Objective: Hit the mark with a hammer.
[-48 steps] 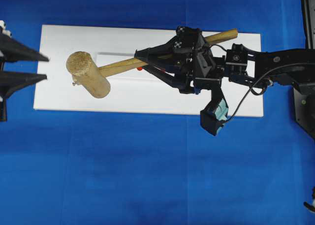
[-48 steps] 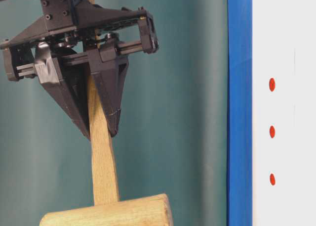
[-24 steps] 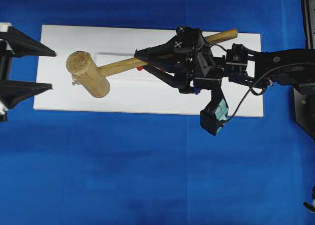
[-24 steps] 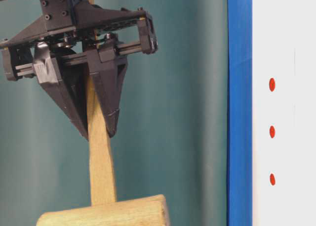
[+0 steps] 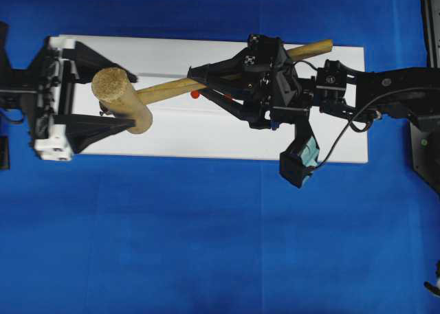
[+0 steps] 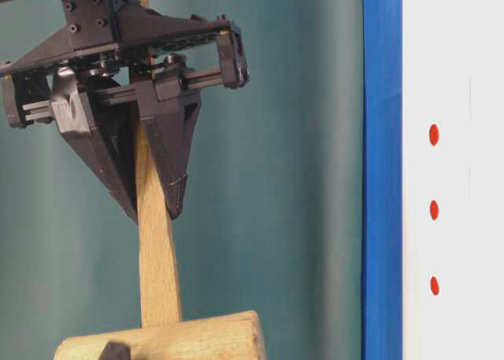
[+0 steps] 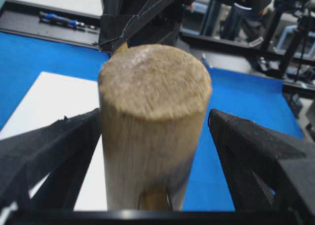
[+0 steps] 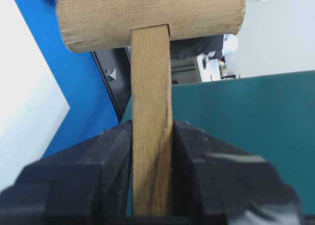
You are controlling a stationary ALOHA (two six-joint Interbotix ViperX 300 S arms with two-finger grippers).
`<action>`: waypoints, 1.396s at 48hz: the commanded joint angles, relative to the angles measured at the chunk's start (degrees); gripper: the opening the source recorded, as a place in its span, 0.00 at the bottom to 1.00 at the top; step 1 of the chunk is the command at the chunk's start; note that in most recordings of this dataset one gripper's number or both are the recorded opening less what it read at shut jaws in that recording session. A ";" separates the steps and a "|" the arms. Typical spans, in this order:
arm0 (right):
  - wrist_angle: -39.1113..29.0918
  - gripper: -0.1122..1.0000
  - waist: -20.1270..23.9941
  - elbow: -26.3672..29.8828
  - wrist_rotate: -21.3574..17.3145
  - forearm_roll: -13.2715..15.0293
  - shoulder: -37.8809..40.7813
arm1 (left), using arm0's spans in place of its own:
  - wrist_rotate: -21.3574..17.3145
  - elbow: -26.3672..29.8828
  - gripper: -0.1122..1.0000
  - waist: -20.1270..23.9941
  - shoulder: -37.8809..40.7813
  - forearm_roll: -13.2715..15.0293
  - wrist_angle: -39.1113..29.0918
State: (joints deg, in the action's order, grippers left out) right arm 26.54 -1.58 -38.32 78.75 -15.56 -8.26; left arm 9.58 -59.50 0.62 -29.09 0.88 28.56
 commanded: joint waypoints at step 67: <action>-3.87 0.98 1.05 1.85 -0.26 -14.85 -2.64 | -3.43 1.76 0.50 0.97 -0.62 -0.18 -1.67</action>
State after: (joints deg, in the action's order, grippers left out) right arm 23.82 -0.88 -37.53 78.66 -28.21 -9.32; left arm 7.56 -58.71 1.67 -28.30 0.88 26.89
